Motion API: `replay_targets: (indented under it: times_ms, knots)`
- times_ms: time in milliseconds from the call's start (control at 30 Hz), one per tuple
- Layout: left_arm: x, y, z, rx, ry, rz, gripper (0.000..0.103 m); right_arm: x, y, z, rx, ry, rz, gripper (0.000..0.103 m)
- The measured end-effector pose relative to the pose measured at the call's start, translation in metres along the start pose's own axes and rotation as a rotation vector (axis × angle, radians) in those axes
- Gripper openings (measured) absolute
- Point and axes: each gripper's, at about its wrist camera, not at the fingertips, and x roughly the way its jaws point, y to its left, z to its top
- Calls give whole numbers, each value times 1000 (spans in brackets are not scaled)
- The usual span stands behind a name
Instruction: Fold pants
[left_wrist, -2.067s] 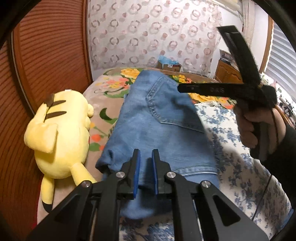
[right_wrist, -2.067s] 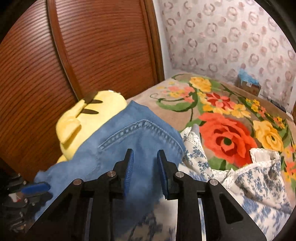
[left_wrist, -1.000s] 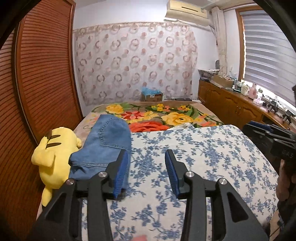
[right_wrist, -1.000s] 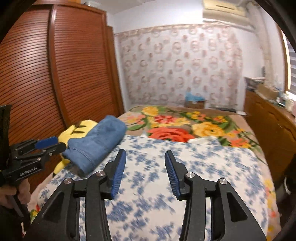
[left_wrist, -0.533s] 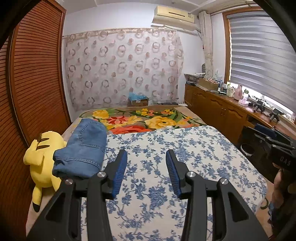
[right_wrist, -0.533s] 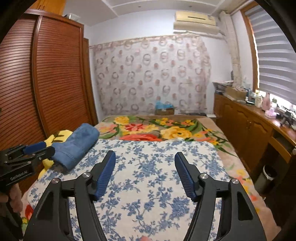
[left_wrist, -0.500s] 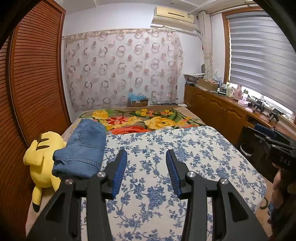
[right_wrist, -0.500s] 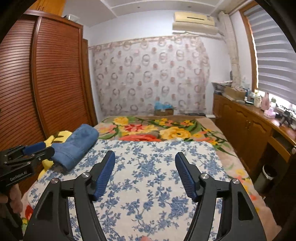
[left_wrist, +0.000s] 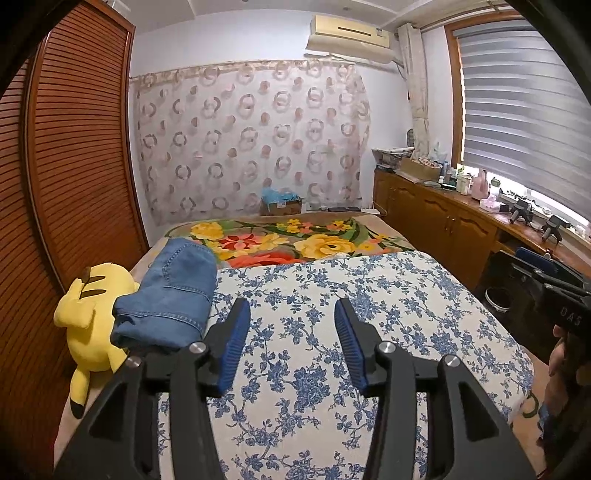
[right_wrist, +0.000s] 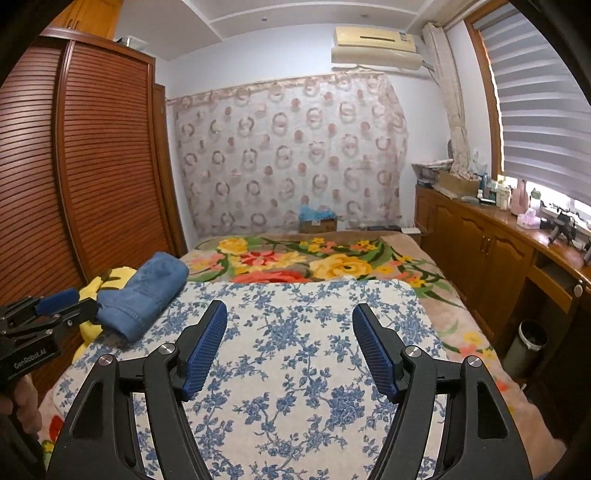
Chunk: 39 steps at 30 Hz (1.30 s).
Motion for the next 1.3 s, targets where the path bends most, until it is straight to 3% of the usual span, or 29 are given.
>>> replay_targets:
  times_ms: [1300]
  knots:
    - [-4,0,0,-4,-7,-1,52,-1,-2,-3,-2,0,-4,73]
